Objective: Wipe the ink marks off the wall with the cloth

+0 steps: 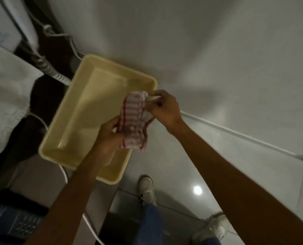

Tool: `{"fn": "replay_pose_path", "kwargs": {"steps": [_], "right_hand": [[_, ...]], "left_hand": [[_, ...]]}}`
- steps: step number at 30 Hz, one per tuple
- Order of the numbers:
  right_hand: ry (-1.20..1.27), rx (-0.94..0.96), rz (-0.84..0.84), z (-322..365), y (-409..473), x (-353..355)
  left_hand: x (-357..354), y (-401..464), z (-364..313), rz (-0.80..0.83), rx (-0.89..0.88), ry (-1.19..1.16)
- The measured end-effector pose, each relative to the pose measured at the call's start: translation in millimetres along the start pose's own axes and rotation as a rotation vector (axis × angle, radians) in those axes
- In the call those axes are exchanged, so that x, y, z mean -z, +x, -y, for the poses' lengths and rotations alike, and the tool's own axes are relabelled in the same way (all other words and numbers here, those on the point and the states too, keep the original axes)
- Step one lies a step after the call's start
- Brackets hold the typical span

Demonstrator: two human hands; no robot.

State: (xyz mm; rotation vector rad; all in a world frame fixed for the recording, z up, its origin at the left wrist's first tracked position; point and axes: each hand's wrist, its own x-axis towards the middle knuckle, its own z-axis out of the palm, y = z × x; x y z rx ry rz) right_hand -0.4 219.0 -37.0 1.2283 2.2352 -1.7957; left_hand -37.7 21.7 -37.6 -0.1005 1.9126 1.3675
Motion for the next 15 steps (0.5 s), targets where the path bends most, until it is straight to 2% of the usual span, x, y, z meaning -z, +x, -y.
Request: {"fn": "replay_pose_path", "kwargs": {"steps": [3,6,8,10,12,13,15], "right_hand": [[-0.328,0.133,0.080,26,47,-41],[-0.768,0.214,0.113,31,82,-71],[-0.915,0.216,0.133,26,86,-78],[-0.967,0.190,0.194,23,79,-77],[-0.921,0.152,0.173,39,56,-66],[-0.864,0.153,0.121,46,45,-58],[-0.809,0.216,-0.022,72,12,-31]], "left_hand": [[35,44,2,-0.106,-0.083,0.151],[41,80,13,-0.144,-0.138,0.341],[36,89,18,-0.149,-0.162,0.540],[28,86,14,-0.106,-0.114,0.726],[19,65,-5,-0.111,-0.029,0.926],[11,49,-17,-0.145,-0.070,0.976],[-5,12,-50,-0.201,-0.266,1.047]]}}
